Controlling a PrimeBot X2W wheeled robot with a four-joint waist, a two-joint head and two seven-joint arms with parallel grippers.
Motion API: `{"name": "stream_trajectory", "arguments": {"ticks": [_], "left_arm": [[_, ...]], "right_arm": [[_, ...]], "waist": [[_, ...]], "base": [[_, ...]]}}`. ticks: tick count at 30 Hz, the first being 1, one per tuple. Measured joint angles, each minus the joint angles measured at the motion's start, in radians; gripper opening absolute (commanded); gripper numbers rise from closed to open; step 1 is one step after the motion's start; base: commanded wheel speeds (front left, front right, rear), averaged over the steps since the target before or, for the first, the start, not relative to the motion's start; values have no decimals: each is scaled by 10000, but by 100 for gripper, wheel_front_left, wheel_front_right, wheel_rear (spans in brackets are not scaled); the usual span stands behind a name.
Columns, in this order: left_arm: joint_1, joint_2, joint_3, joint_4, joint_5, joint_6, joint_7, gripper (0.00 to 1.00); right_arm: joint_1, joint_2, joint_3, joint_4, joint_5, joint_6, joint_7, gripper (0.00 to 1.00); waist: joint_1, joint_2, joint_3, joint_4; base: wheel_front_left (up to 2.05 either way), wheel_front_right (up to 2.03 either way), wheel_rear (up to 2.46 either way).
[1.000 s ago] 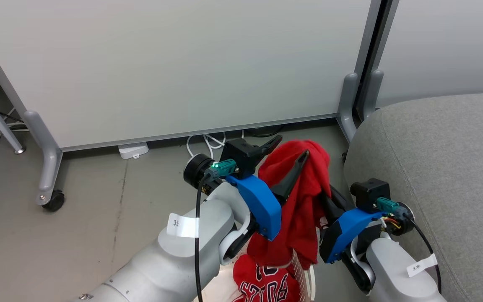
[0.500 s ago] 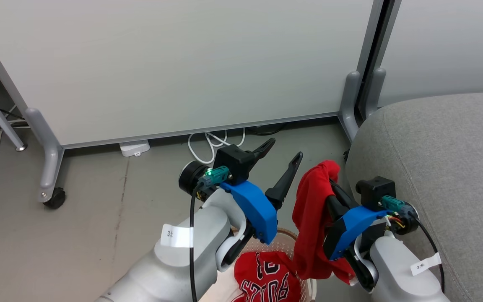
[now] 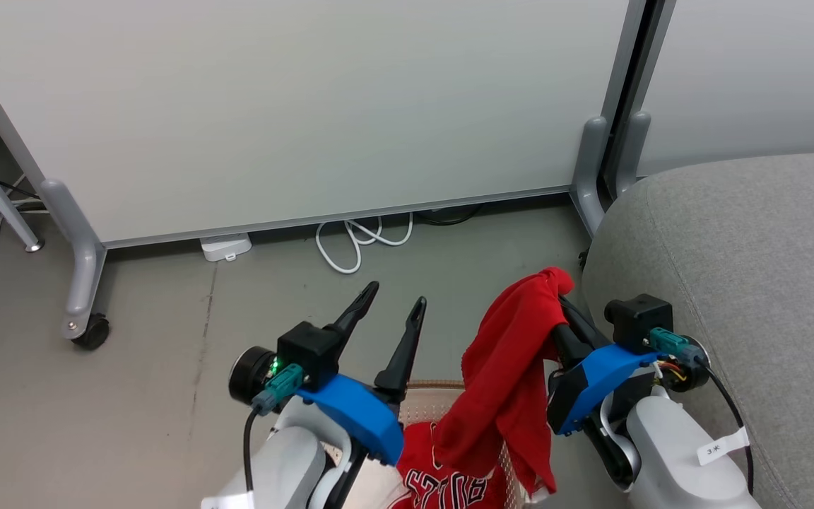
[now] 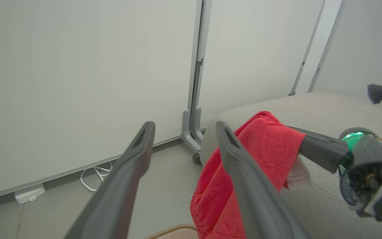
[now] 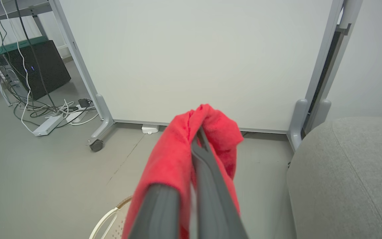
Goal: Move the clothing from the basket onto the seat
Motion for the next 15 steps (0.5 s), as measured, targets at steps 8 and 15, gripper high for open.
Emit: {"name": "stream_trajectory", "arguments": {"ticks": [8, 15], "left_arm": [[1521, 59, 1561, -800, 1513, -326, 0, 100], [2135, -146, 2454, -922, 2243, -533, 0, 100]], "right_arm": [[161, 0, -119, -142, -71, 0, 0, 0], [201, 0, -180, -188, -128, 0, 0, 0]], "waist": [[0, 0, -6, 22], [0, 0, 15, 57]], "base": [[0, 0, 0], [0, 0, 0]]}}
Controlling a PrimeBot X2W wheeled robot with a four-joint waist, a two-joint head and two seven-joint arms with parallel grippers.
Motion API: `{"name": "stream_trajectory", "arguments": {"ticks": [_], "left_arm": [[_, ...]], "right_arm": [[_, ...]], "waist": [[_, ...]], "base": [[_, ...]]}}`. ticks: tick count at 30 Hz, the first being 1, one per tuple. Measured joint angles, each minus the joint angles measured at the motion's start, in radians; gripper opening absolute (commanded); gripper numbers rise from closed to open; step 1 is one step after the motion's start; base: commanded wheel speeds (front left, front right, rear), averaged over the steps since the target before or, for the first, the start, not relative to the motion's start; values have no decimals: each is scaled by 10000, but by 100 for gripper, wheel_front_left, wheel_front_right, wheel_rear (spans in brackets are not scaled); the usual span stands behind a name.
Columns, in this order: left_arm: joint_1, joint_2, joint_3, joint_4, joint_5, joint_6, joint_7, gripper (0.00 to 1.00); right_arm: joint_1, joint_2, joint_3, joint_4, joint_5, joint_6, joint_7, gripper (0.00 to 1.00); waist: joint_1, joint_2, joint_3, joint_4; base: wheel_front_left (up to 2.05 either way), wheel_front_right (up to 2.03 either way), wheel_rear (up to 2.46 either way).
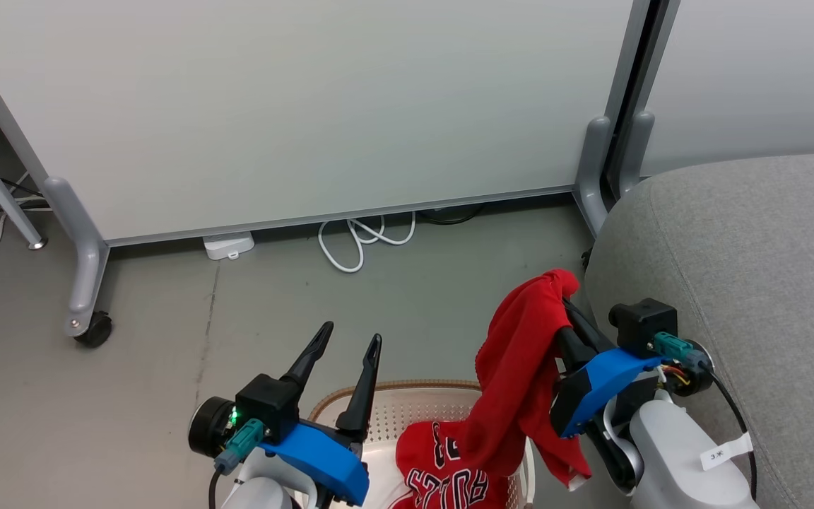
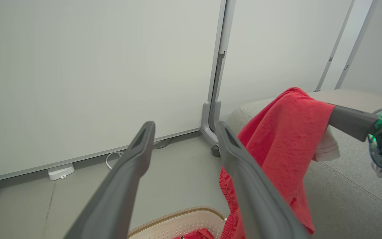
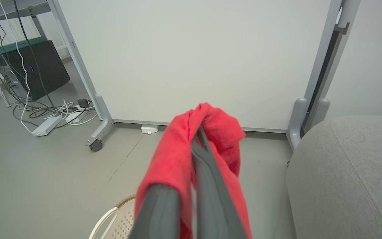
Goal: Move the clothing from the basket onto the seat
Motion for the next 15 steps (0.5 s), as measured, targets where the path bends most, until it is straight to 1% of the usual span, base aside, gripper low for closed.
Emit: {"name": "stream_trajectory", "arguments": {"ticks": [9, 15], "left_arm": [[176, -253, 506, -63, 399, -169, 0, 100], [200, -332, 675, -151, 518, -188, 0, 100]], "right_arm": [[31, 0, 54, -58, 157, 0, 0, 0], [60, 0, 105, -209, 217, 0, 0, 0]], "waist": [[0, 0, 49, -97], [0, 0, 90, -428]], "base": [[0, 0, 0], [0, 0, 0]]}}
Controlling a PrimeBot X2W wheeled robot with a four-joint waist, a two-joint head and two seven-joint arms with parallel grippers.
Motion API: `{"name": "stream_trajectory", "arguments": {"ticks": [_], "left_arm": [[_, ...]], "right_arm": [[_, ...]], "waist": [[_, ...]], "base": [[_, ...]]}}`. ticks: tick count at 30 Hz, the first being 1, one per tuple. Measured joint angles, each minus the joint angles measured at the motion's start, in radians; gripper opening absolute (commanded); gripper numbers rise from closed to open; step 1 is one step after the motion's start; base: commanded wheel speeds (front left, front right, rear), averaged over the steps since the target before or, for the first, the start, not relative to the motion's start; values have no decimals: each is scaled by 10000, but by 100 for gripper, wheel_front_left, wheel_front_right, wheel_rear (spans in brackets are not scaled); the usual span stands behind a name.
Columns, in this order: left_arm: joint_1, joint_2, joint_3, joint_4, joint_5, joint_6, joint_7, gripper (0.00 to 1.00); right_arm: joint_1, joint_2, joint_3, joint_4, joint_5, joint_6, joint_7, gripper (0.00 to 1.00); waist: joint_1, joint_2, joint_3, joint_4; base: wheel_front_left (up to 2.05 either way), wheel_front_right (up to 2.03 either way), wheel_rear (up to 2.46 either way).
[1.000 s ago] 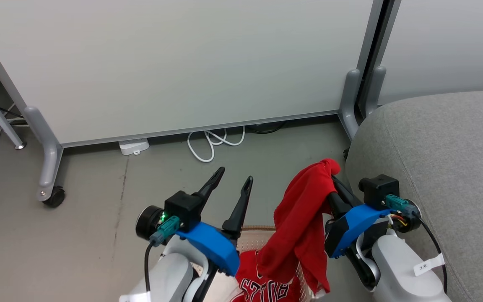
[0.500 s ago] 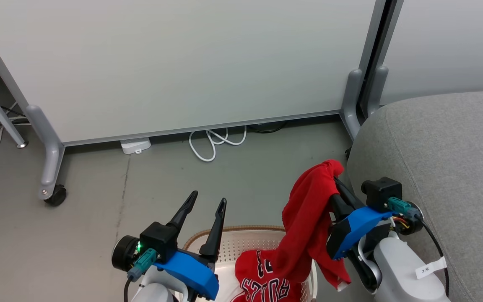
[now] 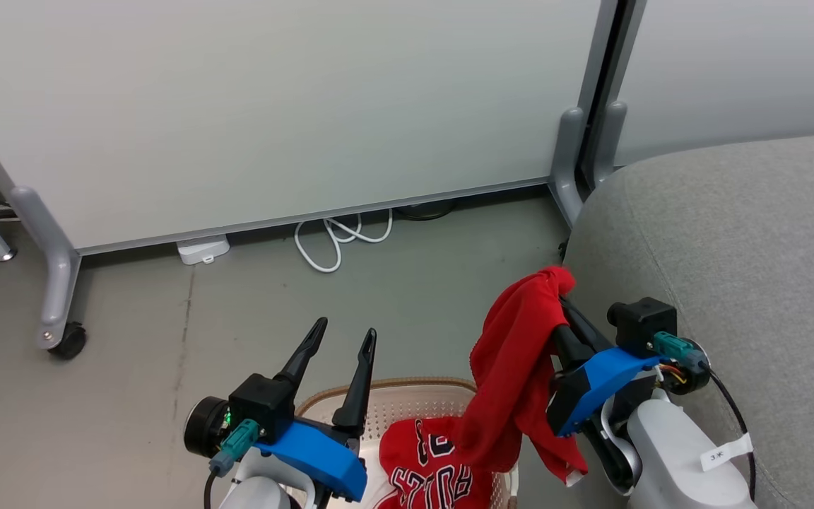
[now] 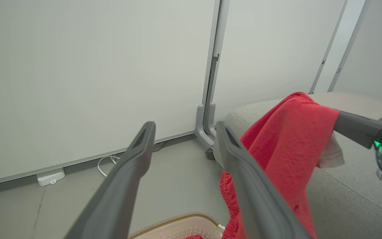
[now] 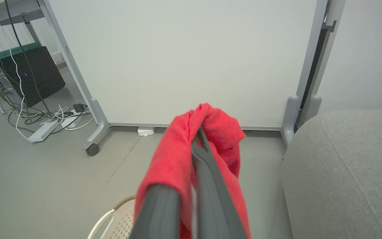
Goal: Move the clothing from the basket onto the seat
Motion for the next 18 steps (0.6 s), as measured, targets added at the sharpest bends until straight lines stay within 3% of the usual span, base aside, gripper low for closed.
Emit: {"name": "stream_trajectory", "arguments": {"ticks": [18], "left_arm": [[-18, -67, -54, -198, -4, -31, 0, 100]], "right_arm": [[137, 0, 384, -650, 405, 0, 2, 0]], "waist": [[0, 0, 198, -2301]], "base": [[0, 0, 0]]}}
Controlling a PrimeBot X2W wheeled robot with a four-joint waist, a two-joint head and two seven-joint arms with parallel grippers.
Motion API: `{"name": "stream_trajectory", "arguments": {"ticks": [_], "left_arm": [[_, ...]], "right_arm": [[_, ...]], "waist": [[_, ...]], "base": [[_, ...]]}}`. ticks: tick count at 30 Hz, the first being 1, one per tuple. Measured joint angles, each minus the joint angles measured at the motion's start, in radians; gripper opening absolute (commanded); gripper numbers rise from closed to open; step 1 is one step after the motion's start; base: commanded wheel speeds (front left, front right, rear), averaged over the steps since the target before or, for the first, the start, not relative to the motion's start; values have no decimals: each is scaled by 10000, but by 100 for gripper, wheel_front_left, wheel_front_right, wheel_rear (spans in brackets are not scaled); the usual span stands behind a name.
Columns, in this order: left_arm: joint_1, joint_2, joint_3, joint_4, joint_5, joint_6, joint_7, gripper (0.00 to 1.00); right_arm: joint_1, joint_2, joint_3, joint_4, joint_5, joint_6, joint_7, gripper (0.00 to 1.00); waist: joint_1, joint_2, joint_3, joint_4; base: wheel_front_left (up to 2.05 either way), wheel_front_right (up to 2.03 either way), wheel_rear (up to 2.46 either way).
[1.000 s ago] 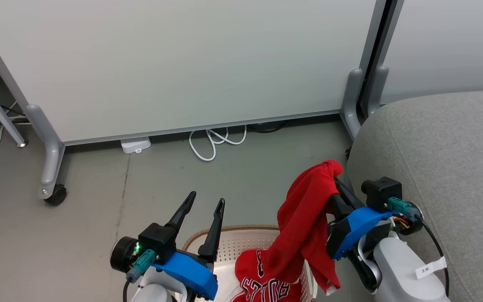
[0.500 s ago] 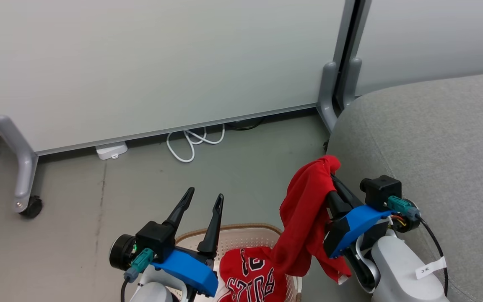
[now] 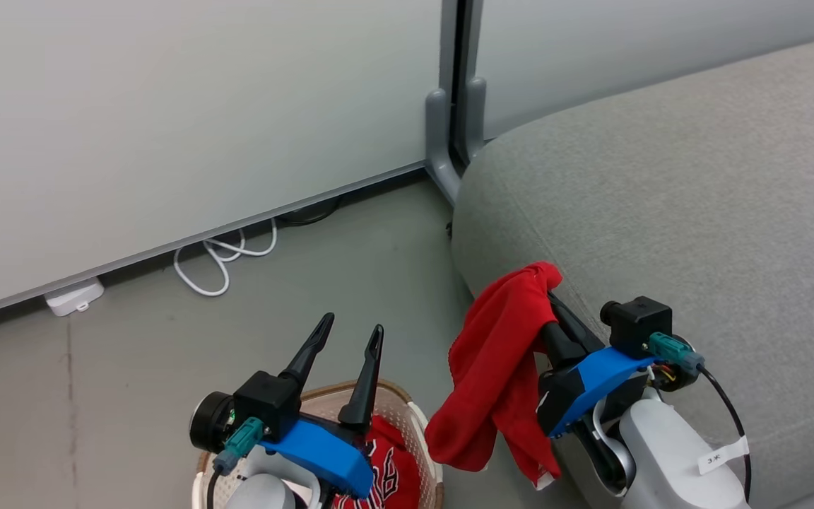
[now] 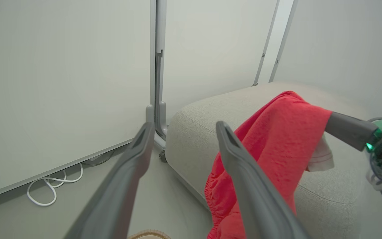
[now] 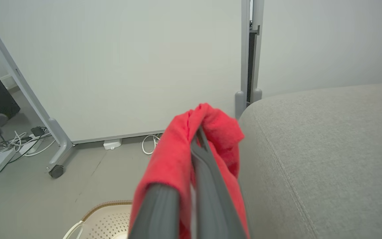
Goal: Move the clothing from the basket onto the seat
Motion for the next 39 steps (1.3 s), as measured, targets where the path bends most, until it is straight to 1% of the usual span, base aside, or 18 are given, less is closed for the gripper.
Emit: {"name": "stream_trajectory", "arguments": {"ticks": [12, 20, 25, 34, 39], "left_arm": [[-96, 54, -12, 288, 2, 0, 0, 100], [-121, 96, -13, 395, 4, 0, 0, 100], [-150, 96, -27, 397, 17, 0, 0, 100], [-208, 111, -73, 399, -8, 0, 0, 100], [-275, 150, -128, 337, -10, -2, 0, 100]], "right_arm": [[33, -4, 52, -178, 163, 0, 0, 0], [139, -6, 71, -215, 182, 0, 0, 0], [165, -8, 58, -238, 184, 0, 0, 0], [188, -4, 27, -238, 157, 0, 0, 0], [-395, -2, -464, -165, -86, 0, 61, 0]], "waist": [[0, 0, 317, -1588], [0, 0, 439, -2336], [0, 0, 511, -2509], [-1, 0, 550, -2453], [0, 0, 713, -2372]], "base": [[0, 0, 0], [0, 0, 0], [0, 0, 0], [0, 0, 0], [0, 0, 0]]}}
